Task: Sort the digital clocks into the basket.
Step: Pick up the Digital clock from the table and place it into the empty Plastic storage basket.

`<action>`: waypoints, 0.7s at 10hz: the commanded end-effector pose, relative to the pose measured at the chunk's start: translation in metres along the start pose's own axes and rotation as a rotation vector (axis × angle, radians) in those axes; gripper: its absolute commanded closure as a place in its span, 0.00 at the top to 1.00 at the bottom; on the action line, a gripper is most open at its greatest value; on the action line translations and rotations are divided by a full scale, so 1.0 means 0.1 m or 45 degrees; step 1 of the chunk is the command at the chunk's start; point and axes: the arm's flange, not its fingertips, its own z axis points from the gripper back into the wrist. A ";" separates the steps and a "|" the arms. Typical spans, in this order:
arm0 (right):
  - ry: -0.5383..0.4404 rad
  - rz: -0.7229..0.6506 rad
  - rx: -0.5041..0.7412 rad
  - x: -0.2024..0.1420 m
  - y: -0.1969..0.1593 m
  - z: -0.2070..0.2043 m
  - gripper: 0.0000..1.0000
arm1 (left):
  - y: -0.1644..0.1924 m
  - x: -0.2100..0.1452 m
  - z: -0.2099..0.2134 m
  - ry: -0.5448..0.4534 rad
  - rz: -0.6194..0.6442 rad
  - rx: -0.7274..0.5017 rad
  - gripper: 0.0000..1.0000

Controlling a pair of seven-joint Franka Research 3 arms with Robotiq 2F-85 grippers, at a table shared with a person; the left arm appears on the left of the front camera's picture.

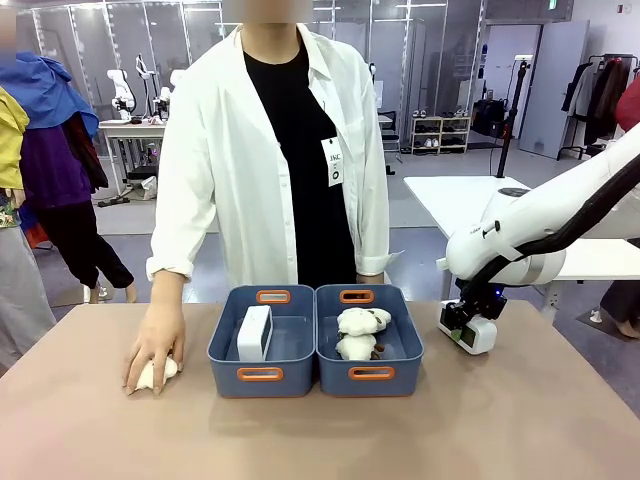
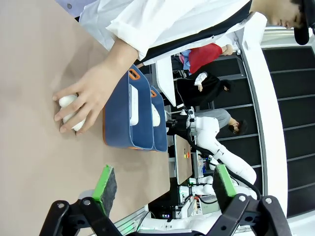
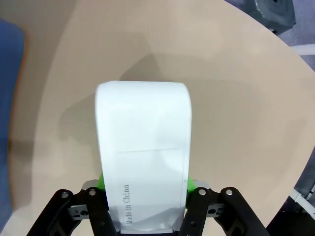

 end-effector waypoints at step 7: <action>-0.202 0.295 0.539 -0.11 0.53 1.65 0.01 | -0.01 0.01 0.03 0.001 -0.019 -0.021 1.00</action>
